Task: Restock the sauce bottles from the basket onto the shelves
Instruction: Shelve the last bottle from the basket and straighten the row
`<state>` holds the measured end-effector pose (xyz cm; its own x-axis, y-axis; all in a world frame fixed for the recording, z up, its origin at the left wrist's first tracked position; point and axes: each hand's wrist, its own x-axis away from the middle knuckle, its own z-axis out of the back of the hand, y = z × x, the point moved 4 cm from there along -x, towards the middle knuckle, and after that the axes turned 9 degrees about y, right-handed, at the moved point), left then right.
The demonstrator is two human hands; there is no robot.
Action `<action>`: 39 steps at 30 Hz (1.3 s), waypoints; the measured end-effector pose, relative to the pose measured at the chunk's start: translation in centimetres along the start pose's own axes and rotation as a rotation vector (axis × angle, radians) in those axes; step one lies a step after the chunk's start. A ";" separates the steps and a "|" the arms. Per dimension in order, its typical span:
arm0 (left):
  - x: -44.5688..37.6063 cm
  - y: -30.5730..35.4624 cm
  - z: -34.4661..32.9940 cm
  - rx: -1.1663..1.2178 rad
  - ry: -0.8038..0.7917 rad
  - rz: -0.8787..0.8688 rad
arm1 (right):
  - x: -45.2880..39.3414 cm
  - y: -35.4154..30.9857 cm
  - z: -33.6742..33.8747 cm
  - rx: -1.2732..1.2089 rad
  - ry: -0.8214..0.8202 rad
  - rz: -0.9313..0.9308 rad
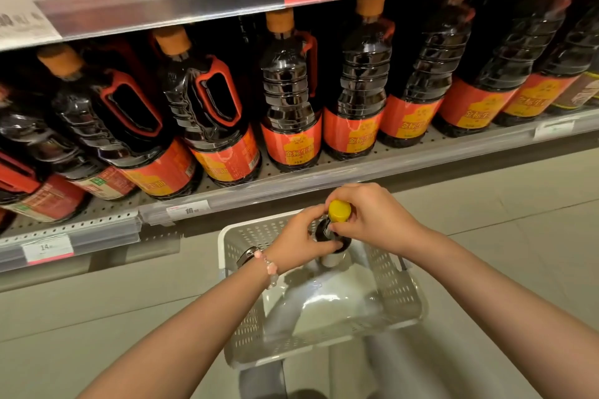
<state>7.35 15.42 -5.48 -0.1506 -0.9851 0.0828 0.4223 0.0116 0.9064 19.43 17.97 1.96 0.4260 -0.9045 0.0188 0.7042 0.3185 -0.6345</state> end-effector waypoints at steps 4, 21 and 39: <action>0.7 1.0 1.0 -0.027 -0.054 0.034 | 0.3 -2.5 2.5 -0.056 0.005 0.068; 2.6 15.1 9.7 -0.079 0.074 -0.091 | 0.6 -12.1 13.3 -0.363 0.120 0.169; 6.8 38.5 22.2 0.021 0.107 -0.033 | 3.9 -24.7 24.9 -0.486 0.039 0.030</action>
<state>2.73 12.96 39.15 -0.0679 -0.9977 0.0088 0.4000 -0.0191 0.9163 17.85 13.65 36.94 0.4139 -0.9099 -0.0283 0.3409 0.1837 -0.9220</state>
